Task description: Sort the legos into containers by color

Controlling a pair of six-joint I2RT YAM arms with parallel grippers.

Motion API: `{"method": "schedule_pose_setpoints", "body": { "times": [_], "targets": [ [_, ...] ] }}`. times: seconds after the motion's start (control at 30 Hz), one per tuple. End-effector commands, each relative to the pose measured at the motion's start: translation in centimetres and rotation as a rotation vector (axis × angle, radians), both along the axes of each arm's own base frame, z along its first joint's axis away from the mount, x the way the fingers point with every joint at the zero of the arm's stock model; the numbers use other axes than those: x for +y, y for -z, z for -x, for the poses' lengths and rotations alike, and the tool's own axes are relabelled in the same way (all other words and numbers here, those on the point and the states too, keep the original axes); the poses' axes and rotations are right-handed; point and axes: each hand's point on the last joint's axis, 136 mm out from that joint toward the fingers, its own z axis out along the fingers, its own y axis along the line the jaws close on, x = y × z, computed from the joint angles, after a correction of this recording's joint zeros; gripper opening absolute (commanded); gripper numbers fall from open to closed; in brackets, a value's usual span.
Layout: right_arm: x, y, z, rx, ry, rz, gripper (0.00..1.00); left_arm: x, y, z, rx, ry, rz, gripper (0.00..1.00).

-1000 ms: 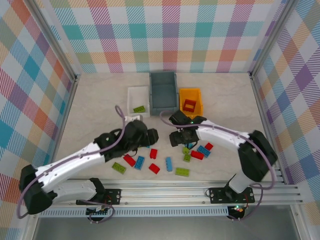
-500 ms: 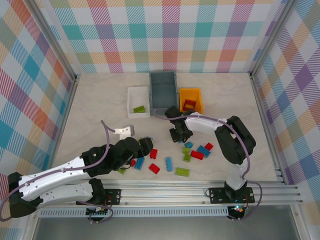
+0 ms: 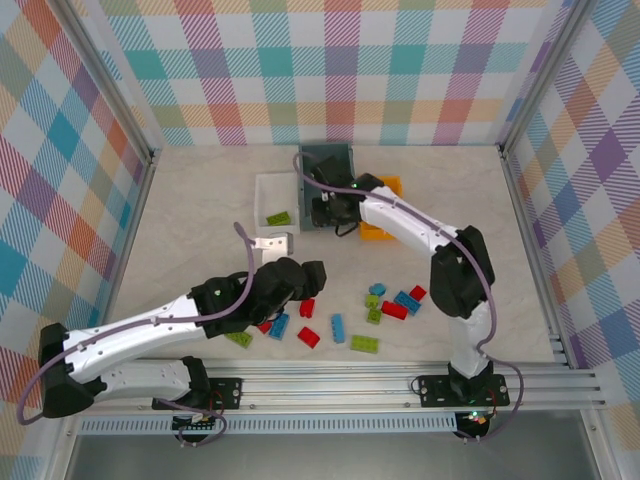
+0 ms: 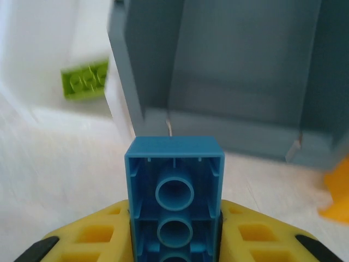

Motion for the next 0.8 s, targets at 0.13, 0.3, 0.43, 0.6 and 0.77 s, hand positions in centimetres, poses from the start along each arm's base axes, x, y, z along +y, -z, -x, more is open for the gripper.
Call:
{"method": "schedule_pose_setpoints", "body": {
  "times": [0.13,0.3,0.43,0.6,0.77],
  "targets": [
    [-1.3,4.1,-4.1,0.132,0.126,0.044,0.33,-1.4,-2.4,-0.9,-0.075,0.021,-0.013,0.75],
    [-1.6,5.1,-5.8,0.152,0.136,0.055,0.45,-0.5,-1.7,-0.5,-0.053,0.01,-0.032,0.75],
    [-1.4,3.5,-5.9,0.122,0.115,0.04,0.58,1.3,-0.4,0.0,-0.008,-0.038,-0.068,0.75],
    [-0.7,-1.4,-5.1,0.025,0.073,-0.003,0.6,6.1,2.1,1.3,0.122,-0.218,-0.139,0.73],
    [1.9,-7.5,-0.4,-0.154,-0.082,-0.087,0.6,11.6,6.7,3.8,0.347,-0.434,-0.143,0.73]
  ]
}}
